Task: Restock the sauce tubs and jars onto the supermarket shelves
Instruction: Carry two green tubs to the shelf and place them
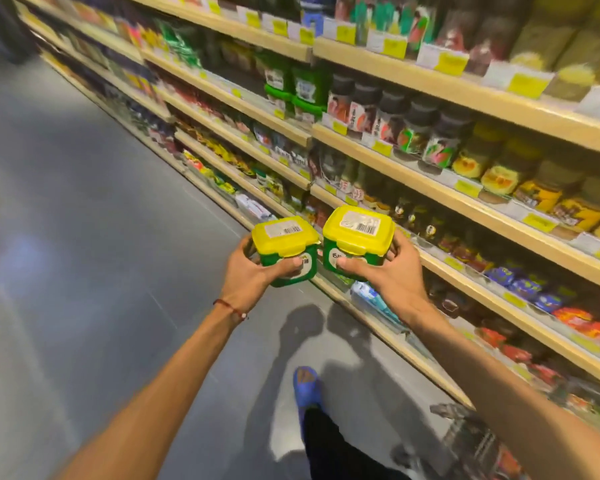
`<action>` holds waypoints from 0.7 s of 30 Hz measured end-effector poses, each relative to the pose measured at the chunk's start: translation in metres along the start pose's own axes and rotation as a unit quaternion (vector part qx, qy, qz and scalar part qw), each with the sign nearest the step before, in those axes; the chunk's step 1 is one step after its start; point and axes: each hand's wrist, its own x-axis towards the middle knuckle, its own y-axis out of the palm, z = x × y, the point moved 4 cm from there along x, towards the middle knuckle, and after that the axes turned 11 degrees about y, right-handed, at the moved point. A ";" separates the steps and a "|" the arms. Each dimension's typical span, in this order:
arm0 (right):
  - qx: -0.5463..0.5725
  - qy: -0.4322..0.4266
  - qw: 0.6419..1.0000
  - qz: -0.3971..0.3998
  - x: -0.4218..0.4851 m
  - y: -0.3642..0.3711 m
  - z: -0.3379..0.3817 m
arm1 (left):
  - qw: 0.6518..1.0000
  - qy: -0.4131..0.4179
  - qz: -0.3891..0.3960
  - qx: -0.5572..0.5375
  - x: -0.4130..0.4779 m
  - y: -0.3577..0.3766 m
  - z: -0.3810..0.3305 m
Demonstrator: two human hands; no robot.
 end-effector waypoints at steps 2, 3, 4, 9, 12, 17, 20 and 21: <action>0.002 -0.013 1.000 0.017 0.037 0.029 0.012 | 1.000 0.012 -0.014 0.003 0.038 -0.016 0.003; 0.007 -0.015 1.000 0.024 0.055 0.044 0.018 | 1.000 0.015 -0.020 0.002 0.059 -0.024 0.003; 0.014 -0.016 0.999 0.027 0.075 0.057 0.023 | 1.000 0.019 -0.024 0.002 0.081 -0.032 0.003; 0.034 -0.021 0.998 0.042 0.181 0.120 0.062 | 0.998 0.034 -0.042 0.012 0.203 -0.071 0.001; 0.044 -0.030 0.997 0.048 0.242 0.153 0.094 | 0.997 0.047 -0.050 0.021 0.272 -0.093 -0.005; 0.023 -0.060 0.998 0.026 0.319 0.200 0.145 | 0.995 0.076 -0.058 0.006 0.373 -0.125 -0.021; 0.000 -0.098 0.995 0.003 0.359 0.228 0.174 | 0.995 0.096 -0.039 0.000 0.432 -0.144 -0.024; -0.003 -0.110 0.994 -0.005 0.371 0.238 0.182 | 0.994 0.102 -0.029 -0.005 0.453 -0.152 -0.023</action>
